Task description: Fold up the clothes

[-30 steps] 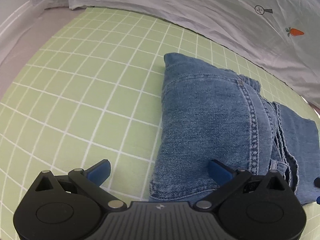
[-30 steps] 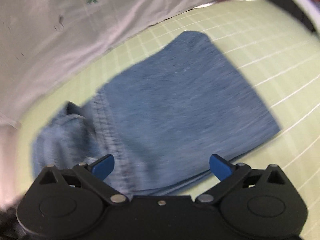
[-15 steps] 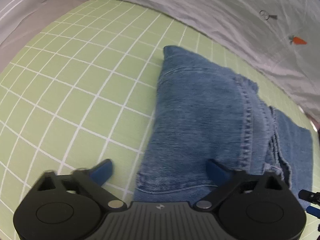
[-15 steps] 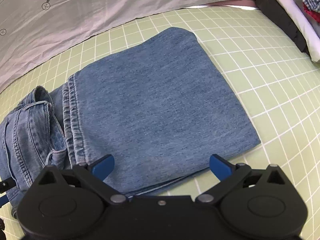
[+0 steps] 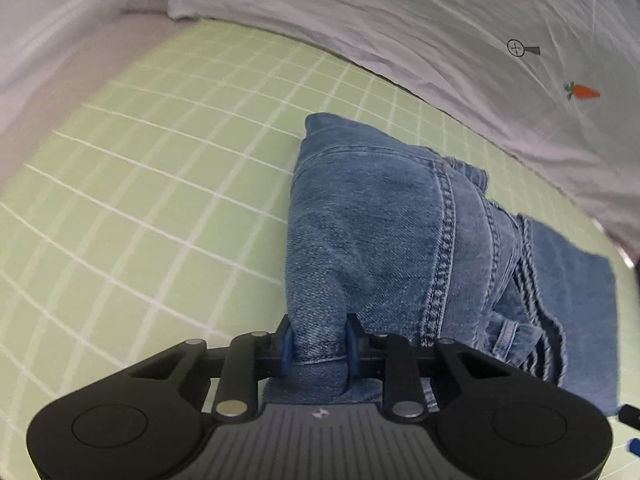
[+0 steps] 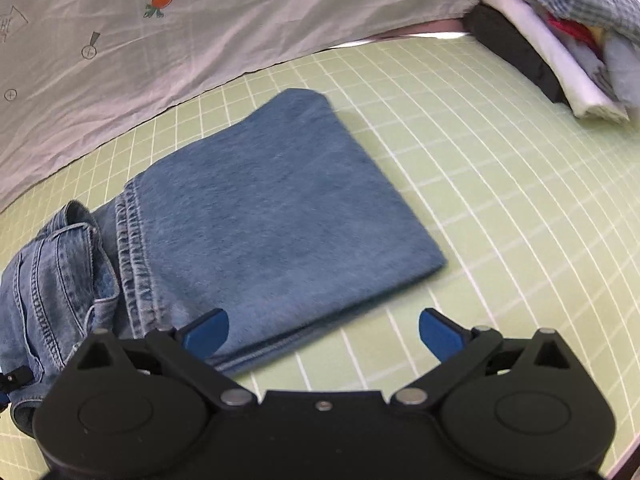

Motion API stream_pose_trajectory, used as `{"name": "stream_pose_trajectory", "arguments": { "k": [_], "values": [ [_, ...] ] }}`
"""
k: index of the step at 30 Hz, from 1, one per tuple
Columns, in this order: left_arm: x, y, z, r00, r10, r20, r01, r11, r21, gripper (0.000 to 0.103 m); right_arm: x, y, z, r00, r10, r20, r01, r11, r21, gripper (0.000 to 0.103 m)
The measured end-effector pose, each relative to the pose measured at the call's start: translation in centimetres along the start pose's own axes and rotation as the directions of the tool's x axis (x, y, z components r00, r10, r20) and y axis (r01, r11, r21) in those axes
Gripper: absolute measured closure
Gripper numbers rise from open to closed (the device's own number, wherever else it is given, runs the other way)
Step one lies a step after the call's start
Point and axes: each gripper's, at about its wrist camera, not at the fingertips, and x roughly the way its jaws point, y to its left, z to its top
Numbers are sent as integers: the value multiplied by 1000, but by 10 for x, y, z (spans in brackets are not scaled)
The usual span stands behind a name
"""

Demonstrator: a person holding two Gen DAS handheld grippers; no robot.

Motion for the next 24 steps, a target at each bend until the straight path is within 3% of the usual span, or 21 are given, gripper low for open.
{"name": "stream_pose_trajectory", "arguments": {
  "k": [7, 11, 15, 19, 24],
  "values": [
    [-34, 46, -6, 992, 106, 61, -100, 989, -105, 77, -11, -21, -18, 1000, -7, -1, 7, 1000, 9, 0],
    [-59, 40, -2, 987, 114, 117, -97, 986, -138, 79, -10, -34, -20, 1000, -6, -9, 6, 1000, 5, 0],
    [-86, -2, 1, 973, 102, 209, -84, 992, -92, 80, -8, -51, -16, 999, -3, -36, 3, 1000, -10, 0],
    [-101, -61, 4, 958, 36, 283, -26, 999, -37, 80, -4, -73, -5, 999, 5, -48, -6, 1000, -22, 0],
    [-85, -158, 3, 958, -81, 274, 57, 994, 93, 80, 9, -110, 17, 999, -1, -46, 1, 1000, -9, 0]
  ]
}}
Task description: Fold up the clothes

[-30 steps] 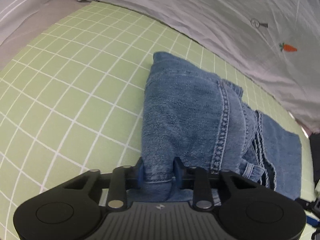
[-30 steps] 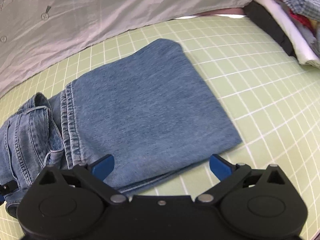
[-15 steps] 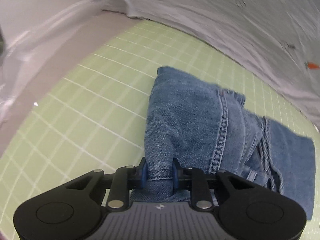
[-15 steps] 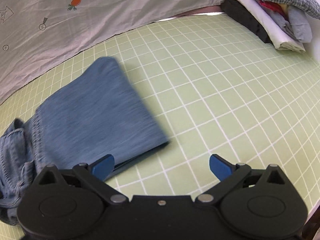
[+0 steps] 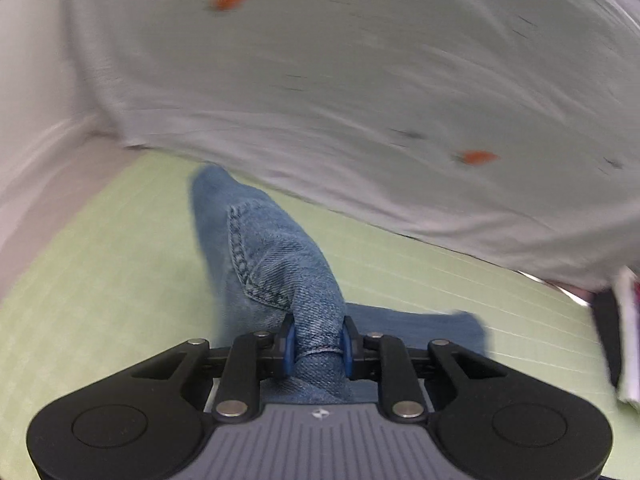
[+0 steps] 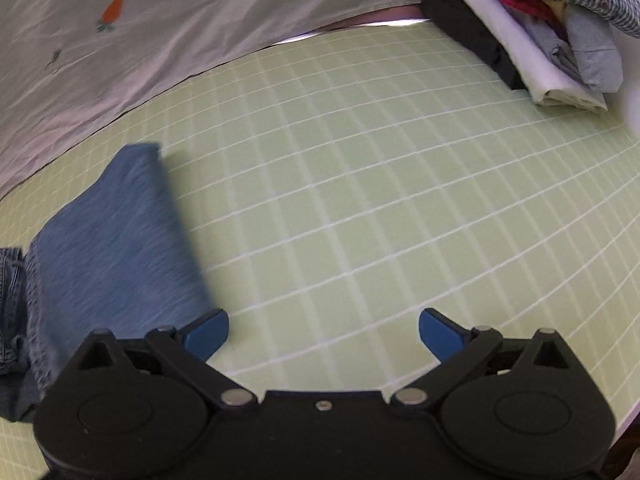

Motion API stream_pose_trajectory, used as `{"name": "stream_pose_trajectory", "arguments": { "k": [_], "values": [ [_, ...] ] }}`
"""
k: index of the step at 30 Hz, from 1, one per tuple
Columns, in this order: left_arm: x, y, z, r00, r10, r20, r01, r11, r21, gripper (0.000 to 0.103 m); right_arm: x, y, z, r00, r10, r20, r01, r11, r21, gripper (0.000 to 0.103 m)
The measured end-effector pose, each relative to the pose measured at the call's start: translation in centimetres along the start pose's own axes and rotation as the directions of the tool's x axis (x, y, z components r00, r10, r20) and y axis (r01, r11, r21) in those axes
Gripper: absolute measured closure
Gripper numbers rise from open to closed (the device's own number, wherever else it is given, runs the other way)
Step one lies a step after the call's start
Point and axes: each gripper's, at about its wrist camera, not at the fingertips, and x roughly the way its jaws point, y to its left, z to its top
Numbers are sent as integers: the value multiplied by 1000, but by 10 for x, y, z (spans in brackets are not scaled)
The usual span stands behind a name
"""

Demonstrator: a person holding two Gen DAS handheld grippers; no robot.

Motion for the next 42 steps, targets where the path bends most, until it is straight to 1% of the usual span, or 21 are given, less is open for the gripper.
{"name": "stream_pose_trajectory", "arguments": {
  "k": [3, 5, 6, 8, 9, 10, 11, 12, 13, 14, 17, 19, 21, 23, 25, 26, 27, 30, 33, 36, 42],
  "values": [
    [34, -54, -11, 997, -55, -61, 59, 997, 57, 80, 13, -22, 19, 1000, -8, 8, 7, 1000, 15, 0],
    [68, -82, -26, 985, -93, -144, 102, 993, 57, 77, 22, -32, 31, 1000, -21, 13, 20, 1000, 20, 0],
    [89, -89, -36, 970, -123, -209, 130, 991, 23, 77, 28, -37, 36, 1000, -23, 11, 23, 999, 26, 0],
    [131, -101, -58, 924, -186, -334, 179, 983, -49, 76, 42, -45, 45, 1000, -21, -5, 21, 999, 42, 0],
    [143, -104, -65, 910, -202, -361, 185, 979, -82, 75, 47, -46, 48, 1000, -13, -15, 14, 999, 47, 0],
    [142, -101, -65, 913, -209, -351, 185, 978, -99, 73, 51, -47, 50, 1000, -2, -23, 3, 999, 48, 0],
    [137, -97, -61, 913, -229, -337, 204, 973, -109, 62, 55, -48, 51, 999, 10, -30, -9, 999, 50, 0],
    [130, -91, -55, 911, -258, -322, 230, 965, -123, 45, 57, -48, 52, 999, 26, -31, -24, 999, 49, 0],
    [122, -86, -50, 913, -277, -300, 245, 959, -141, 38, 57, -47, 52, 999, 47, -25, -45, 998, 48, 0],
    [112, -79, -45, 919, -285, -272, 248, 955, -161, 33, 58, -45, 52, 997, 69, -21, -67, 996, 52, 0],
    [83, -54, -28, 942, -280, -187, 244, 950, -196, 26, 57, -30, 56, 987, 158, -5, -158, 986, 50, 0],
    [69, -37, -20, 967, -210, -142, 179, 963, -200, 20, 54, -11, 60, 976, 219, 15, -219, 976, 6, 0],
    [65, -20, -19, 987, -83, -140, 60, 984, -166, 19, 51, 12, 66, 964, 263, 36, -260, 963, -64, 0],
    [72, -6, -23, 983, 59, -171, -78, 991, -104, 19, 52, 38, 71, 952, 303, 41, -296, 948, -118, 1],
    [82, 1, -29, 963, 176, -203, -187, 982, -35, 19, 53, 64, 77, 937, 348, 36, -338, 927, -164, 1],
    [88, 4, -32, 954, 206, -218, -216, 976, -21, 19, 54, 76, 79, 925, 379, 27, -369, 912, -181, 2],
    [96, 6, -34, 949, 208, -236, -221, 975, -34, 17, 55, 89, 81, 910, 415, 16, -403, 893, -198, 3],
    [110, 14, -34, 954, 141, -265, -179, 976, -124, 14, 59, 121, 81, 864, 503, -13, -492, 839, -232, 7],
    [116, 14, -40, 951, 136, -279, -172, 979, -110, 8, 72, 146, 79, 838, 543, -60, -540, 807, -238, 20],
    [121, 19, -41, 950, 114, -291, -155, 980, -124, 6, 89, 160, 75, 830, 547, -106, -555, 796, -242, 25],
    [130, 30, -47, 949, 73, -308, -135, 974, -184, 0, 113, 166, 67, 803, 576, -152, -595, 777, -203, 23]
  ]
}}
